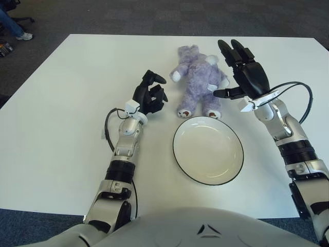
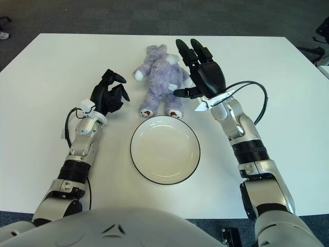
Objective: Put the doll into the plate.
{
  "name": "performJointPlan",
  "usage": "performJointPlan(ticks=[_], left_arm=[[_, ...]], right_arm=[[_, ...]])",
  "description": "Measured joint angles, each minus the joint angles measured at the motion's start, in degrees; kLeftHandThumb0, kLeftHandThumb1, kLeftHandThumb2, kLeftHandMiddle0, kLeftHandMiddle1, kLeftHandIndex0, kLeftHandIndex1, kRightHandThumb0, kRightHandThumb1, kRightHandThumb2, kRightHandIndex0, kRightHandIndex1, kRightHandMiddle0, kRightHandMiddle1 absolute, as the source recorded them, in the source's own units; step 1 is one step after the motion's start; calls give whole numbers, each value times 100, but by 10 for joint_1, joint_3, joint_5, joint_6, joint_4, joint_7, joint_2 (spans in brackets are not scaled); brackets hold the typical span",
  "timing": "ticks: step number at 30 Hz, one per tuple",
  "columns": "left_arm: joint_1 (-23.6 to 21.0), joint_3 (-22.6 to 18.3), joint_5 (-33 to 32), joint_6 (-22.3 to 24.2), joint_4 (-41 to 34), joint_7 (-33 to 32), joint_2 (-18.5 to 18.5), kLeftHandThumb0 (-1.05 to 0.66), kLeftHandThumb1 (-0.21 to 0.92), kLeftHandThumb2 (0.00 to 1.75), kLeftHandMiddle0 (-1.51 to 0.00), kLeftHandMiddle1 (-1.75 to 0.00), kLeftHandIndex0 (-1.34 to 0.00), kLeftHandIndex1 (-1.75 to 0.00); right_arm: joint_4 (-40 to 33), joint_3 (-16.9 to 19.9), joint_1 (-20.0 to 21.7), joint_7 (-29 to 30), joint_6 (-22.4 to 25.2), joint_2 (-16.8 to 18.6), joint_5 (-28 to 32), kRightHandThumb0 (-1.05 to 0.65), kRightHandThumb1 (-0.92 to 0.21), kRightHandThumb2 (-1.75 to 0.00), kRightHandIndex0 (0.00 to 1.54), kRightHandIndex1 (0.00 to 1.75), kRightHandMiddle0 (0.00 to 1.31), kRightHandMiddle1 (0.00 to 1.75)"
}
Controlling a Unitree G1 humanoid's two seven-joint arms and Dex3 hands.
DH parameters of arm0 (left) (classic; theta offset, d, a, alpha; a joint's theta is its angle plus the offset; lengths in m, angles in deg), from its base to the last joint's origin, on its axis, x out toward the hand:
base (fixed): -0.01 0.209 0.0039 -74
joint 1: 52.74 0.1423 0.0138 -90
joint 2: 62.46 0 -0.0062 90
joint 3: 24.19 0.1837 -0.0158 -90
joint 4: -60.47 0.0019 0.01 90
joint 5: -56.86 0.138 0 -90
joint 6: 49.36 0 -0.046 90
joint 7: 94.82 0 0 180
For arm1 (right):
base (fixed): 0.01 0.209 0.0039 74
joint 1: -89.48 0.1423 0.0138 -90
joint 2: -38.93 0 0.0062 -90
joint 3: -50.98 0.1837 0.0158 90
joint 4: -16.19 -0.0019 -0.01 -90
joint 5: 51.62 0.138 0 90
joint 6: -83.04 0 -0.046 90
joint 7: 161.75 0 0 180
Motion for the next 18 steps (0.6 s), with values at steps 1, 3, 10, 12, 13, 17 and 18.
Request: performJointPlan(ticks=[1, 3, 10, 12, 13, 17, 18], left_arm=[[1, 1, 1, -2, -3, 0, 0, -37, 76, 75, -80, -171, -29, -175], [4, 2, 3, -5, -8, -1, 1, -37, 76, 75, -81, -171, -29, -175], [11, 3, 8, -12, -21, -5, 4, -37, 75, 75, -82, -171, -29, -175], [12, 3, 7, -13, -24, -5, 4, -37, 75, 76, -82, -171, -29, -175], [13, 4, 7, -13, -26, -5, 5, -37, 75, 76, -82, -171, -29, -175], [15, 4, 2, -12, -30, -5, 7, -37, 75, 76, -82, -171, -30, -175], [16, 5, 1, -12, -30, -5, 7, -37, 75, 76, -82, -171, -30, -175]], right_arm=[[-5, 0, -2, -3, -1, 1, 5, -59, -37, -87, 3, 2, 0, 19], [-25, 0, -9, -17, 1, 2, 14, -56, -36, -88, 7, 4, 0, 25], [-90, 1, -31, -83, 21, 10, 54, -48, -29, -93, 4, 79, 0, 47], [-98, 1, -33, -101, 30, 12, 66, -45, -27, -95, 2, 117, 0, 52], [-103, 2, -34, -115, 35, 13, 79, -44, -26, -95, 1, 133, 0, 55], [-115, 6, -34, -148, 44, 15, 112, -42, -24, -98, 1, 164, 0, 57], [-118, 6, -34, -157, 48, 16, 121, -42, -24, -98, 2, 166, 0, 57]])
